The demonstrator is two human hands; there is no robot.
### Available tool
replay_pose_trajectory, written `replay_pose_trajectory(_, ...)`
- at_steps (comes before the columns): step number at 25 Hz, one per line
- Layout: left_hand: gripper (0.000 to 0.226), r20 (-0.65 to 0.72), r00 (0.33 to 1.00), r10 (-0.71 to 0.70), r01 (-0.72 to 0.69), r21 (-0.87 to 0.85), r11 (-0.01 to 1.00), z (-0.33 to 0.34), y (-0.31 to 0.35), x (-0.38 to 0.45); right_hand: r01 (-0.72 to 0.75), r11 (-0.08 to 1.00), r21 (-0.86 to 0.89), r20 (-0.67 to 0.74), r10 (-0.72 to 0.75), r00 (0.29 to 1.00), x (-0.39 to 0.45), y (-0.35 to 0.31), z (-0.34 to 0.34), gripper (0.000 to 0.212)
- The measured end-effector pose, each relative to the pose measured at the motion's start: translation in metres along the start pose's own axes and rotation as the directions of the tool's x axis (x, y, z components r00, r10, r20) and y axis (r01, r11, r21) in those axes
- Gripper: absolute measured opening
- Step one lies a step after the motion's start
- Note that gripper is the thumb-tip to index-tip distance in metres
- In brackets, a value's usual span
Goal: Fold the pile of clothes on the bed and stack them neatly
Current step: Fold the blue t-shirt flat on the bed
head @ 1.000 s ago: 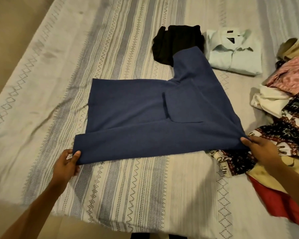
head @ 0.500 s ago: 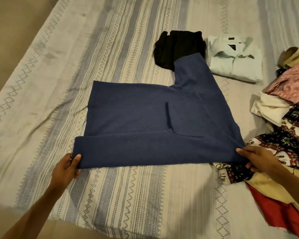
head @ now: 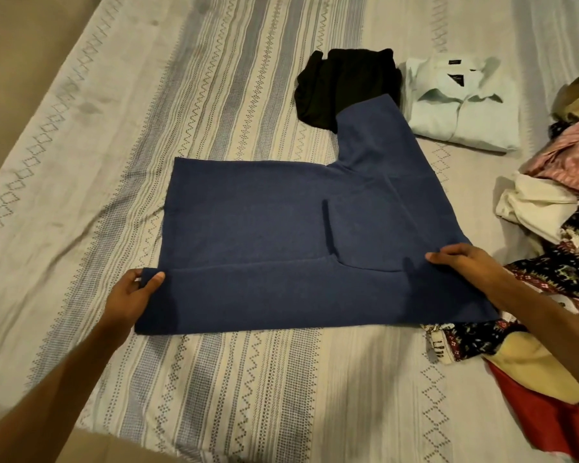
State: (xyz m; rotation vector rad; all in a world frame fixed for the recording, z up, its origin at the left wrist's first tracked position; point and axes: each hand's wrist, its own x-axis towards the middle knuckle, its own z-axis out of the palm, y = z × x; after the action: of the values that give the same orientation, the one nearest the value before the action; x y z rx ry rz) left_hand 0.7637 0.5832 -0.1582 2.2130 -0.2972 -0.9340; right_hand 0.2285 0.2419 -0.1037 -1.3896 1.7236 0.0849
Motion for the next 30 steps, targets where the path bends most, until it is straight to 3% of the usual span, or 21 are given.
replay_pose_trajectory(2, 0.022, 0.033, 0.999, 0.023, -0.024, 0.029, 0.999, -0.001, 0.002, 0.006, 0.006, 0.999, 0.047, 0.030, -0.007, 1.000, 0.013, -0.009, 0.009, 0.068)
replay_pose_trajectory(7, 0.017, -0.030, 0.995, 0.096, -0.092, 0.101, 0.991, -0.002, -0.004, 0.005, 0.086, 0.993, 0.084, -0.119, -0.076, 0.990, 0.030, -0.009, 0.008, 0.030)
replay_pose_trajectory(12, 0.024, -0.096, 0.980, 0.172, -0.160, 0.123, 0.980, 0.004, -0.003, 0.001, 0.091, 0.988, 0.121, -0.116, -0.077, 0.990, 0.032, 0.022, 0.001, 0.006)
replay_pose_trajectory(17, 0.030, -0.093, 0.983, 0.157, -0.143, 0.145, 0.979, 0.009, 0.004, 0.000, 0.131, 0.987, 0.096, -0.265, -0.101, 0.959, 0.035, 0.026, 0.017, 0.021)
replay_pose_trajectory(19, 0.034, -0.126, 0.980, 0.155, -0.110, 0.307, 0.945, 0.012, 0.009, 0.001, 0.115, 0.992, -0.059, -0.232, -0.126, 0.964, 0.040, 0.025, 0.019, 0.023)
replay_pose_trajectory(22, 0.052, -0.194, 0.908, 0.372, -0.166, 0.647, 0.744, 0.033, 0.021, -0.006, 0.060, 0.995, -0.085, -0.125, -0.071, 0.990, 0.041, 0.011, 0.011, 0.029)
replay_pose_trajectory(23, 0.052, -0.149, 0.876, 0.459, -0.245, 0.683, 0.688, 0.050, 0.031, -0.015, 0.062, 0.997, -0.047, -0.091, -0.066, 0.994, 0.041, 0.003, 0.006, 0.030)
replay_pose_trajectory(25, 0.036, 0.115, 0.791, 0.600, -0.523, 0.636, 0.567, 0.095, 0.055, -0.040, 0.109, 0.994, 0.020, -0.036, -0.108, 0.993, 0.046, -0.016, 0.001, 0.035)
replay_pose_trajectory(27, 0.034, 0.407, 0.674, 0.617, -0.734, 0.464, 0.495, 0.153, 0.075, -0.064, 0.131, 0.988, 0.085, 0.011, -0.132, 0.991, 0.054, -0.045, 0.001, 0.047)
replay_pose_trajectory(28, 0.041, 0.495, 0.643, 0.584, -0.766, 0.408, 0.497, 0.185, 0.086, -0.072, 0.120, 0.985, 0.121, 0.029, -0.125, 0.992, 0.059, -0.059, 0.004, 0.051)
replay_pose_trajectory(30, 0.058, 0.519, 0.714, 0.470, -0.690, 0.404, 0.601, 0.246, 0.119, -0.086, 0.107, 0.979, 0.176, 0.040, -0.116, 0.992, 0.072, -0.079, 0.014, 0.048)
